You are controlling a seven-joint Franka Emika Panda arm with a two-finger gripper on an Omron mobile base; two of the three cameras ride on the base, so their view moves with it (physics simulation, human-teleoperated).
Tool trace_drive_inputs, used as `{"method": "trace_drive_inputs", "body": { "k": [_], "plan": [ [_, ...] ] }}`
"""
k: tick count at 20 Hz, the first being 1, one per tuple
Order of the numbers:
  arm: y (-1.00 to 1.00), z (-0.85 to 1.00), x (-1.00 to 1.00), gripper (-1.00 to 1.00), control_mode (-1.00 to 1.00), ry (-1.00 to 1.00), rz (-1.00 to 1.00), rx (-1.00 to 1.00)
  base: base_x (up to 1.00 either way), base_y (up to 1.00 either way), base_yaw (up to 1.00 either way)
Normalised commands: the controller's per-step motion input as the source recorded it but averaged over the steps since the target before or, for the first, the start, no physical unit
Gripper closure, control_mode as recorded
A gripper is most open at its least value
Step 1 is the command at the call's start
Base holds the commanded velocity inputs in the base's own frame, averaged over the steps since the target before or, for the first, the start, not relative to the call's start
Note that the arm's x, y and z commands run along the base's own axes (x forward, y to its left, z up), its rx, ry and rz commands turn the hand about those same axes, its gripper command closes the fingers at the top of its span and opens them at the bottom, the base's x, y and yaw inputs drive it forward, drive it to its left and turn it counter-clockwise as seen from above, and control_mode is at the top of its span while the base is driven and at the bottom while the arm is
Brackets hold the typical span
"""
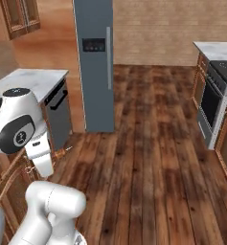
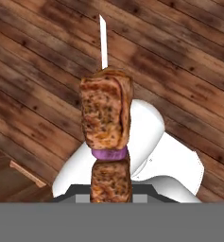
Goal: Store the kebab skewer in the freezer for long-term storage. Close the freezer door after placing the cooked food.
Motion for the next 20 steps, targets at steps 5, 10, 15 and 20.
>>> {"method": "trace_drive_inputs", "body": {
  "k": [5,10,15,20],
  "plan": [
    [0.00,0.00,0.00,1.00,1.00,0.00,0.00,0.00,0.53,-0.53,-0.46],
    [0.00,0.00,0.00,1.00,1.00,0.00,0.00,0.00,0.91,-0.39,0.03],
    [0.00,0.00,0.00,1.00,1.00,0.00,0.00,0.00,1.00,-0.30,0.16],
    [0.00,0.00,0.00,1.00,1.00,0.00,0.00,0.00,1.00,-0.19,0.16]
  ]
}}
